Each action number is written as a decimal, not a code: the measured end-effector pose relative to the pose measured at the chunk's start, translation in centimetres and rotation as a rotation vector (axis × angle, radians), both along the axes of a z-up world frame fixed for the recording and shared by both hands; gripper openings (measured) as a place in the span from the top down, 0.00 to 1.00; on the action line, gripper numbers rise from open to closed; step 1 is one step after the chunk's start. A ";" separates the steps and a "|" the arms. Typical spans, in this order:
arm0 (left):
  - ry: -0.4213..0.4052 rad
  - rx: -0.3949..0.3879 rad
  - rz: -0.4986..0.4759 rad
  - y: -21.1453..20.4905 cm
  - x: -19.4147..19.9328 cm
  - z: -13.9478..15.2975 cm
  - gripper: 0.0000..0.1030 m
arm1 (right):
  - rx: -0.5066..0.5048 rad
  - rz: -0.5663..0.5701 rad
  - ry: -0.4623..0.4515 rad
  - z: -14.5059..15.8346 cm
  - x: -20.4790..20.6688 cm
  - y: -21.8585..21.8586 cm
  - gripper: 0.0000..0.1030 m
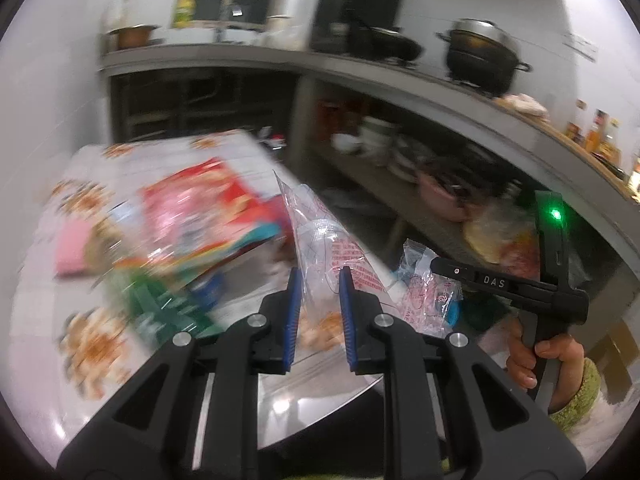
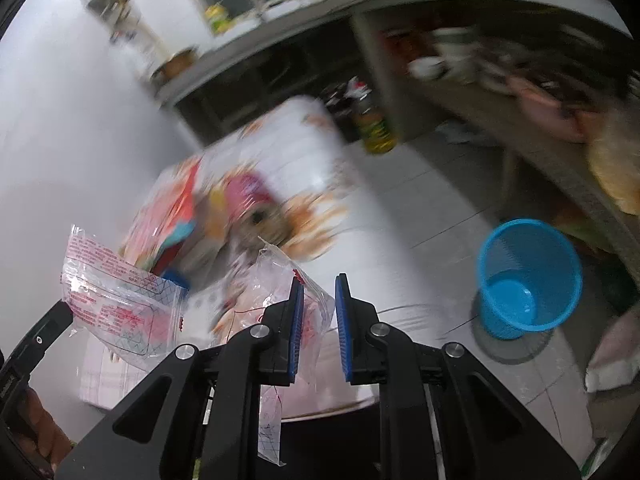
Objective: Collect trash
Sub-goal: 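Carry the plastic bag with the left tool over the blue wastebasket and release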
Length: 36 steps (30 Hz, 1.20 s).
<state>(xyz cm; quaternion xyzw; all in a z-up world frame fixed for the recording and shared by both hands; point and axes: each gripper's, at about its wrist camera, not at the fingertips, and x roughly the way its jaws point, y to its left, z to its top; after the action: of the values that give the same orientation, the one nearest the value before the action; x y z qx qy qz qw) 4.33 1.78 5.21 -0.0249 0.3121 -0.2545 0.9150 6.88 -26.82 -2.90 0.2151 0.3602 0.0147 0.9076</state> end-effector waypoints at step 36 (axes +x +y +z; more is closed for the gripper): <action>0.411 0.369 -0.347 -42.9 22.0 -20.4 0.27 | 0.103 -0.734 0.414 -25.6 4.4 -27.5 0.52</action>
<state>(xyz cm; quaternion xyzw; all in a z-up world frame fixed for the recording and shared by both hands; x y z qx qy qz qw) 26.32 -41.12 -15.20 0.1440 0.5306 -0.3356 0.7650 11.29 -54.34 -28.54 0.3727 0.4332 -0.3348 0.7492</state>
